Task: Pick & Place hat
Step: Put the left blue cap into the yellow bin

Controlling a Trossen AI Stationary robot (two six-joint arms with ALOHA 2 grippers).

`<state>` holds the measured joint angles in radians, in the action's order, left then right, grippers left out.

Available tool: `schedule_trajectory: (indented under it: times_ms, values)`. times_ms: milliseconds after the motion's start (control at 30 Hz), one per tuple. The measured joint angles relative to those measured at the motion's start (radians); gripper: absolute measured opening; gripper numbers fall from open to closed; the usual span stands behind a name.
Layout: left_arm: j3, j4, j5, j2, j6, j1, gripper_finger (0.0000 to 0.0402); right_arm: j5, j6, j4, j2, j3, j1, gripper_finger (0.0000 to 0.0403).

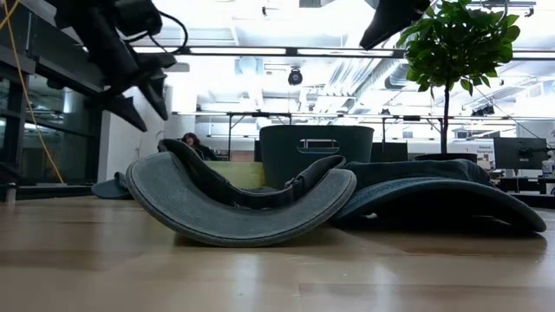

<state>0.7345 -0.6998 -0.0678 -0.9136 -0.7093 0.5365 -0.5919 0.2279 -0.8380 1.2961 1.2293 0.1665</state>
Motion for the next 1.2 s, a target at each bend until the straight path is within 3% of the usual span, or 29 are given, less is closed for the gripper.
schedule_trajectory:
  times_ms: [233,500,733,967,1200]
  values:
    - [0.000,-0.115,-0.023,0.010,0.094,0.000,0.0248,0.001,-0.023,-0.013,0.000,0.000,0.000,0.0227]
    - [0.000,-0.139,-0.024,0.009,0.180,0.000,0.0248,0.002,-0.027,-0.017,0.000,0.000,0.000,0.0227]
    - [0.000,-0.129,-0.024,0.006,0.380,0.000,0.0248,0.005,-0.053,-0.021,0.000,0.000,0.000,0.0227]
    - [0.000,-0.113,-0.030,-0.040,0.545,0.000,0.0248,0.003,-0.053,-0.021,0.000,0.000,0.000,0.0227]
    - [-0.001,-0.113,-0.032,-0.120,0.576,0.000,0.0248,0.002,-0.053,-0.021,0.000,0.000,0.000,0.0227]
